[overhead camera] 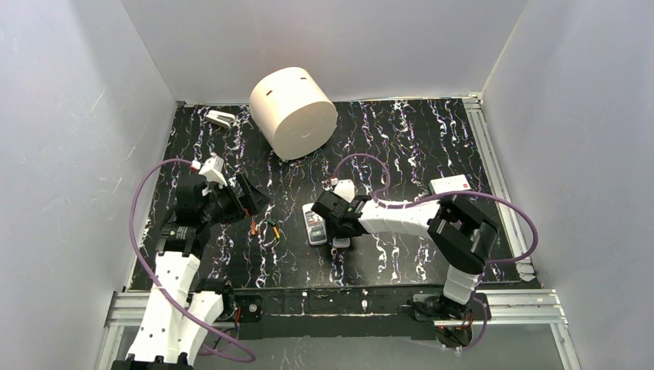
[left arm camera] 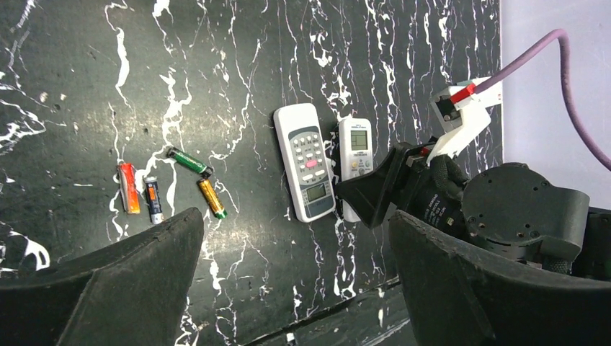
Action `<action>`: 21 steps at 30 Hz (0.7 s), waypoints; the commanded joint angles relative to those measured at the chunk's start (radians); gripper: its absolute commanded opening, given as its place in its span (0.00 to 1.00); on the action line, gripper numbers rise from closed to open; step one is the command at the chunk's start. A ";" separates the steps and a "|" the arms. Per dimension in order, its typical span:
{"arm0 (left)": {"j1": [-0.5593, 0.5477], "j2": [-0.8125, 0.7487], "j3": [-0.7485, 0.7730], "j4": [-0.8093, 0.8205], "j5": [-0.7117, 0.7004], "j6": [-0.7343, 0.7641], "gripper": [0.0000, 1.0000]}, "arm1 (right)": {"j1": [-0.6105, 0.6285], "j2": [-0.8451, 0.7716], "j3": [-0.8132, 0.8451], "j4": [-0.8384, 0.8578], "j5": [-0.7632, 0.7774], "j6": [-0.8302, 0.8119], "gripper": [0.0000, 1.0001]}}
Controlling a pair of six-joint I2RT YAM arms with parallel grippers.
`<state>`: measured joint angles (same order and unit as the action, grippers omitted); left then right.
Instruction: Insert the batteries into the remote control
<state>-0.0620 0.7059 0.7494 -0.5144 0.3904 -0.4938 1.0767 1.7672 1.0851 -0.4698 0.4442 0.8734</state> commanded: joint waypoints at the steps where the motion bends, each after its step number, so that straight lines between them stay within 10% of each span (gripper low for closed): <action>1: -0.003 0.025 -0.021 0.020 0.057 -0.025 0.99 | 0.007 0.016 -0.001 0.017 0.022 -0.038 0.31; 21: -0.232 0.312 -0.107 0.546 0.263 -0.344 0.93 | 0.008 -0.416 -0.238 0.555 -0.295 -0.470 0.24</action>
<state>-0.2382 0.9665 0.6174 -0.1314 0.6018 -0.7921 1.0805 1.4143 0.8520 -0.0742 0.2874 0.4866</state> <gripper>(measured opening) 0.976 0.591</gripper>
